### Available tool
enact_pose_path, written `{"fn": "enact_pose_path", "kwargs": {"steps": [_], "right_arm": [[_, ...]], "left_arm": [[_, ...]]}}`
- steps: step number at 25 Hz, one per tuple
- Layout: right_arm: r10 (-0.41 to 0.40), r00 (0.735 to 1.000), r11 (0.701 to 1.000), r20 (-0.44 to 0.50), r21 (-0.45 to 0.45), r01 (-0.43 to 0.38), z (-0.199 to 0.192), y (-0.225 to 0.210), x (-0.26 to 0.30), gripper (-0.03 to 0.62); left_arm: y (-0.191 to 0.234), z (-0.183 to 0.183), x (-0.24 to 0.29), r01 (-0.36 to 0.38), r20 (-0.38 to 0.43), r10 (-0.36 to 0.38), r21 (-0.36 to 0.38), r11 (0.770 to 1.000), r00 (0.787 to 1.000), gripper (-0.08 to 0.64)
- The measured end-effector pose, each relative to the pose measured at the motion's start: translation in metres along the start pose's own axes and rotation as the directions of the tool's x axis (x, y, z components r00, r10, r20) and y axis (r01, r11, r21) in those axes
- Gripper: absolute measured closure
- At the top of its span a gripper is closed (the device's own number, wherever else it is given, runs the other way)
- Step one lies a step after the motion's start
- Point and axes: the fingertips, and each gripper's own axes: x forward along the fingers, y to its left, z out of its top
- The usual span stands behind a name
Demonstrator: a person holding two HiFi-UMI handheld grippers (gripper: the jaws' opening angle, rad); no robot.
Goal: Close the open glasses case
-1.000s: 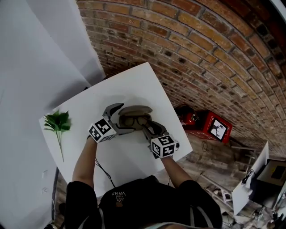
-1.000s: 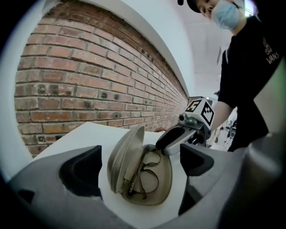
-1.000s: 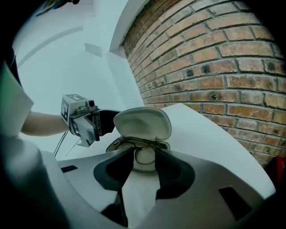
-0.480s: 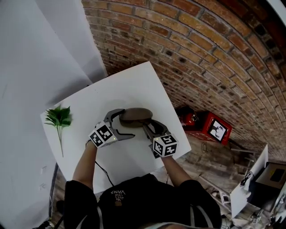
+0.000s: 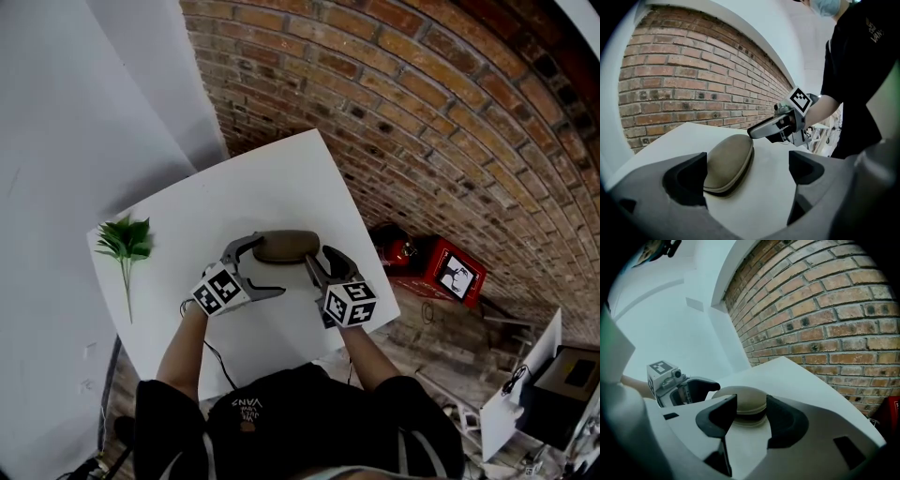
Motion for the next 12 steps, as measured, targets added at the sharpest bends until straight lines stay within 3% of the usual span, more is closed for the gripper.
{"fn": "enact_pose_path", "kwargs": {"steps": [12], "right_arm": [[-0.037, 0.996, 0.997, -0.086, -0.074, 0.031, -0.019, -0.006, 0.009, 0.387]], "left_arm": [[-0.007, -0.009, 0.005, -0.019, -0.011, 0.019, -0.010, 1.000, 1.000, 0.018]]}}
